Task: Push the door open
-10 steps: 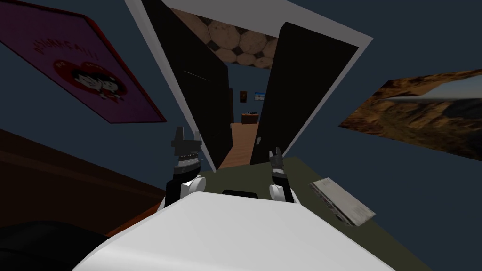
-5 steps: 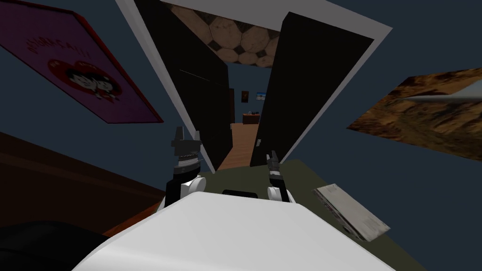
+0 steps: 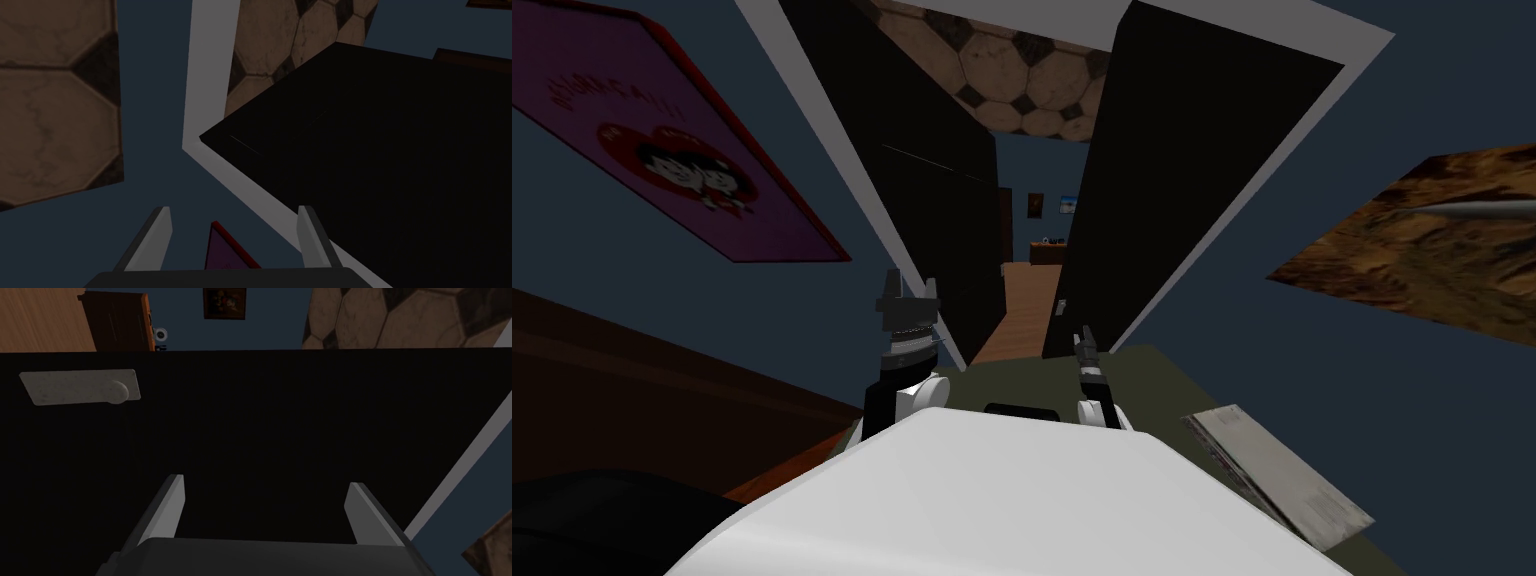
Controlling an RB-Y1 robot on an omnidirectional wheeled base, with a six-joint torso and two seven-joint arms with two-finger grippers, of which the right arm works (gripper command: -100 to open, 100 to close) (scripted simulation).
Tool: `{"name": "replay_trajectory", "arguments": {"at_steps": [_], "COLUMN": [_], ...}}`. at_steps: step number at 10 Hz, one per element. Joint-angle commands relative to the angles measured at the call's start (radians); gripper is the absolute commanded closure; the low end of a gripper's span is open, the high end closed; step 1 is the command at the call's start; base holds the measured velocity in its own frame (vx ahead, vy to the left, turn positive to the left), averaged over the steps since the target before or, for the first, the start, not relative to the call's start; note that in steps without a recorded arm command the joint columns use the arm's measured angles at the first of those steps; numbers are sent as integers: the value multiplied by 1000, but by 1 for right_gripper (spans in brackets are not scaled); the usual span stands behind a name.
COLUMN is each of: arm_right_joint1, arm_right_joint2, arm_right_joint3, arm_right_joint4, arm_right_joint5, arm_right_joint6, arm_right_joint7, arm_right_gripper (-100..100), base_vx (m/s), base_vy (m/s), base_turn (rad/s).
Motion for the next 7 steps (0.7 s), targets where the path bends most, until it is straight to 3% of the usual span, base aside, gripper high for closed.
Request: {"name": "replay_trajectory", "arguments": {"at_steps": [1,7], "arm_right_joint1": [-10,-51], "arm_right_joint2": [-1,-2], "arm_right_joint3": [6,25], "arm_right_joint4": [44,207], "arm_right_joint5": [3,11], "arm_right_joint6": [-9,-45], "arm_right_joint7": [3,11], "arm_right_gripper": [-100,-100], "base_vx": [94,90], "base_vy": [-71,-77], "base_turn": [57,55]}}
